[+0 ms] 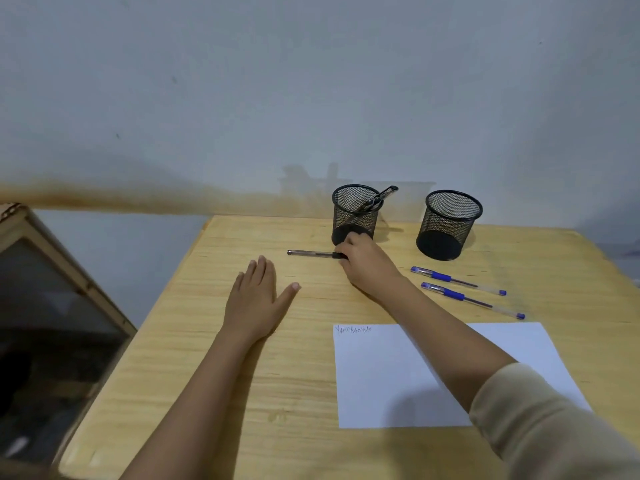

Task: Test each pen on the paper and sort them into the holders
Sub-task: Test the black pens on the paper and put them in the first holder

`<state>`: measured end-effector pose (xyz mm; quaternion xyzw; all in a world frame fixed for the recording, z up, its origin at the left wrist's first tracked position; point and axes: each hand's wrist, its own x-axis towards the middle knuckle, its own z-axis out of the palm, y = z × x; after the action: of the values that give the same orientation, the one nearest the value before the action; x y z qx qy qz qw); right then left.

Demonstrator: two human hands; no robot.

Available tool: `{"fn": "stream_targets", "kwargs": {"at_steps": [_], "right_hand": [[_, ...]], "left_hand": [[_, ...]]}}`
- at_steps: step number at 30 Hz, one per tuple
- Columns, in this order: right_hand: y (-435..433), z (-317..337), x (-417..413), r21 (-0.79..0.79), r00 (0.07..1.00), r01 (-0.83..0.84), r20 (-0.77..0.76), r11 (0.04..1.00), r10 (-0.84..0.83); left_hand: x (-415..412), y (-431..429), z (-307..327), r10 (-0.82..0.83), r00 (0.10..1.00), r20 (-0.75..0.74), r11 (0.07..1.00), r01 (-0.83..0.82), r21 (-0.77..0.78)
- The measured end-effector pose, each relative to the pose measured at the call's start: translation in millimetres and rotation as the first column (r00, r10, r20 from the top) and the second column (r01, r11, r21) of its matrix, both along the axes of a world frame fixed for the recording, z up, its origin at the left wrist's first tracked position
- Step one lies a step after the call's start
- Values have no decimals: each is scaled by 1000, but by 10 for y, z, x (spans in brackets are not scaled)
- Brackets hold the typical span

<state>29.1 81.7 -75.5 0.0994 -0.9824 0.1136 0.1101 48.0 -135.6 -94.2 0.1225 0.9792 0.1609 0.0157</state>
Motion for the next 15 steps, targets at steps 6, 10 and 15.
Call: {"fn": "stream_targets", "kwargs": {"at_steps": [6,10,15], "right_hand": [[-36,32,-13,4,997,15,81,1000,-15],[-89,95,125,-335,994,101,77,937,-79],[-147,291,477,-806,987,163,133,569,-94]], "left_hand": [[12,2,11,2,1000,6,1000,-2,-6],[24,-13,10,-10,1000,5,1000,10,18],[121,68,93,-66,997,39,838,34,545]]}}
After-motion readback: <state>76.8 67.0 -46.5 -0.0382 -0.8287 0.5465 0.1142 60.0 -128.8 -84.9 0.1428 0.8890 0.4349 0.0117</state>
